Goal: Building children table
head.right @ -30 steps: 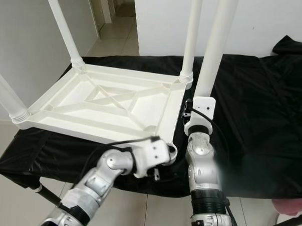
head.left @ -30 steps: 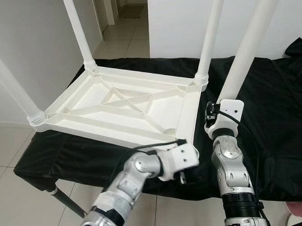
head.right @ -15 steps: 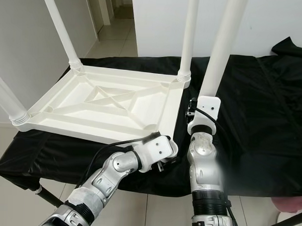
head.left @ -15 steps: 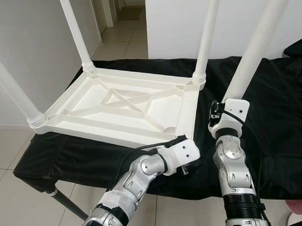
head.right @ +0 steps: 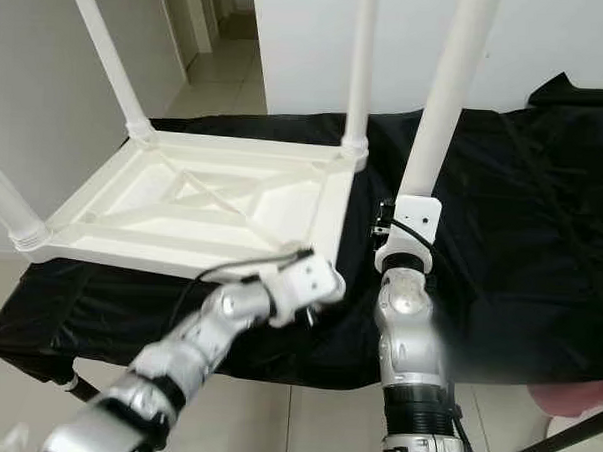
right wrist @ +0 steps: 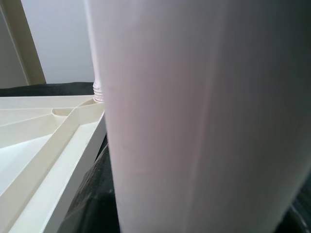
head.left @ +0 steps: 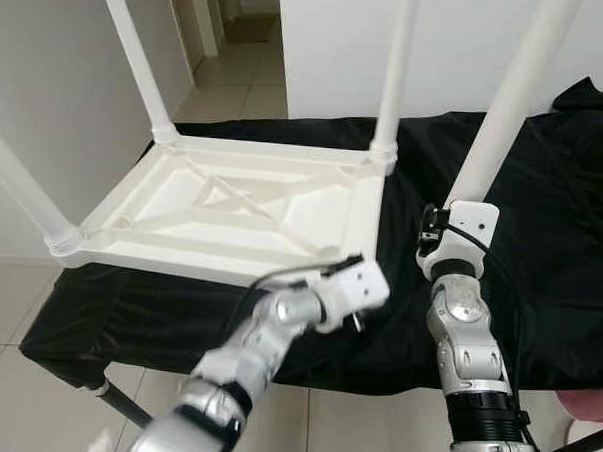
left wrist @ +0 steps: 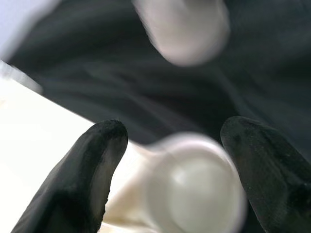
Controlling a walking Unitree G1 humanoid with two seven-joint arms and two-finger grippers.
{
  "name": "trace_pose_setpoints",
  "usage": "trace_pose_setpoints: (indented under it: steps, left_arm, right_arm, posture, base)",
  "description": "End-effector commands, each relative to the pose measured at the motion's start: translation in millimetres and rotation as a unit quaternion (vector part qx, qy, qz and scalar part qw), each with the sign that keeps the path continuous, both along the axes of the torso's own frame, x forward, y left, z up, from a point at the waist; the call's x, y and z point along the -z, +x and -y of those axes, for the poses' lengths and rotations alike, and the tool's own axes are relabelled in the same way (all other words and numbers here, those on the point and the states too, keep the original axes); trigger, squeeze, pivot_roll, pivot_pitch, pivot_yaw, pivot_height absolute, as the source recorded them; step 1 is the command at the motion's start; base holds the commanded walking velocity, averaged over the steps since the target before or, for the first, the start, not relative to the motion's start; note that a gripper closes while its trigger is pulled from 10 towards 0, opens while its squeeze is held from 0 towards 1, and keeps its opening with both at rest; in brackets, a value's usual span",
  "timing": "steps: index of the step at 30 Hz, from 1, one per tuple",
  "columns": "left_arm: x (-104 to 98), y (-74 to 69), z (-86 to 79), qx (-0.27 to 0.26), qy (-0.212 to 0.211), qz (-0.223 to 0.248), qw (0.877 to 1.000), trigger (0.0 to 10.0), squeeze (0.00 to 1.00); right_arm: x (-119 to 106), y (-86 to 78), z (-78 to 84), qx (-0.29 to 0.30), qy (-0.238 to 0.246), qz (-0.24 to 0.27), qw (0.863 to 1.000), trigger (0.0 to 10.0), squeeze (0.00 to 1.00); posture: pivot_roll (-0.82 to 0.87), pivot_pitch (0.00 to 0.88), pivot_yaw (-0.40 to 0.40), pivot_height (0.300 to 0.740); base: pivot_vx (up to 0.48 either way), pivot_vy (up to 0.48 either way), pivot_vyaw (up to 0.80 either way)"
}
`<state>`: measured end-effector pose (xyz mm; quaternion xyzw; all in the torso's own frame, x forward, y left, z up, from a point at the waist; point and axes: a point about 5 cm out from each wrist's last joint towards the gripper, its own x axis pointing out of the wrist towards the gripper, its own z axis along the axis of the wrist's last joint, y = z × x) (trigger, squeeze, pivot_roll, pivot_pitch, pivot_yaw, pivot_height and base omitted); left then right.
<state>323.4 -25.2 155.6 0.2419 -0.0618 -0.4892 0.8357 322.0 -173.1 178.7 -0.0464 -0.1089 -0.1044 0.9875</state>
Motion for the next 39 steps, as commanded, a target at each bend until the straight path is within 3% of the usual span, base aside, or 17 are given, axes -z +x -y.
trace_pose_setpoints:
  steps: [1,5,7,14,15,17,19,22,24,28,33,39]
  left_arm:
    - [-39.3,-9.7,35.4,-0.024,-0.132,0.012,0.991,10.0,0.00]
    - [-46.3,-15.5,30.6,0.016,-0.160,-0.005,0.987,10.0,0.00]
    - [-57.1,-22.5,11.3,0.059,-0.192,-0.020,0.979,10.0,0.00]
    - [-56.0,-21.2,0.4,0.063,-0.183,-0.018,0.981,10.0,0.00]
    - [-49.0,-18.6,-11.8,0.057,-0.158,-0.015,0.986,10.0,0.00]
    - [-49.0,-18.6,-11.8,0.057,-0.158,-0.015,0.986,10.0,0.00]
    - [-26.0,-17.0,-37.6,0.052,-0.083,-0.021,0.995,10.0,0.00]
    - [-16.7,-17.3,-45.7,0.050,-0.055,-0.025,0.997,10.0,0.00]
    - [-3.7,-14.7,-57.7,0.028,-0.007,-0.022,0.999,10.0,0.00]
    - [2.0,-12.6,-63.9,0.017,0.010,-0.029,0.999,10.0,0.00]
    - [18.2,-9.8,-92.9,-0.016,0.060,-0.053,0.997,10.0,0.00]
    - [28.2,-6.2,-98.8,-0.037,0.085,-0.061,0.994,10.0,0.00]
  right_arm:
    - [-2.0,-0.3,-6.9,-0.013,-0.004,0.005,1.000,10.0,0.00]
    - [-0.9,-0.7,-6.4,-0.013,-0.005,0.003,1.000,10.0,0.00]
    - [0.0,0.1,-6.4,-0.018,-0.007,0.001,1.000,10.0,0.00]
    - [-0.7,1.3,-7.5,-0.022,-0.007,0.003,1.000,10.0,0.00]
    - [-3.4,2.3,-10.2,-0.031,-0.003,0.010,0.999,10.0,0.00]
    - [-3.4,2.3,-10.2,-0.031,-0.003,0.010,0.999,10.0,0.00]
    - [-9.6,2.9,-14.9,-0.051,0.002,0.028,0.998,10.0,0.00]
    - [-11.1,2.9,-15.8,-0.055,0.002,0.031,0.998,10.0,0.00]
    - [-12.7,2.9,-16.8,-0.060,0.000,0.033,0.998,10.0,0.00]
    - [-12.6,2.8,-16.9,-0.061,-0.001,0.033,0.998,10.0,0.00]
    - [-12.3,0.9,-17.9,-0.063,0.001,0.034,0.997,10.0,0.00]
    - [-19.3,-0.1,-15.4,-0.064,0.002,0.049,0.997,10.0,0.00]
  posture:
    - [-0.04,0.030,0.136,0.740]
    - [-0.03,0.026,0.131,0.740]
    - [-0.02,0.017,0.126,0.740]
    - [-0.02,0.014,0.123,0.740]
    - [-0.01,0.006,0.114,0.740]
    - [-0.01,0.006,0.114,0.740]
    - [-0.01,0.006,0.095,0.740]
    - [-0.01,0.006,0.095,0.740]
    - [0.00,0.016,0.090,0.740]
    - [0.01,0.026,0.084,0.740]
    - [0.00,0.033,0.089,0.740]
    - [-0.01,0.034,0.099,0.740]
  base:
    - [0.000,0.000,0.00]
    - [0.000,0.000,0.00]
    - [0.000,0.000,0.00]
    - [0.000,0.000,0.00]
    - [0.000,0.000,0.00]
    - [0.000,0.000,0.00]
    - [0.000,0.000,0.00]
    - [0.000,0.000,0.00]
    - [0.000,0.000,0.00]
    - [0.000,0.000,0.00]
    - [0.000,0.000,0.00]
    - [0.000,0.000,0.00]
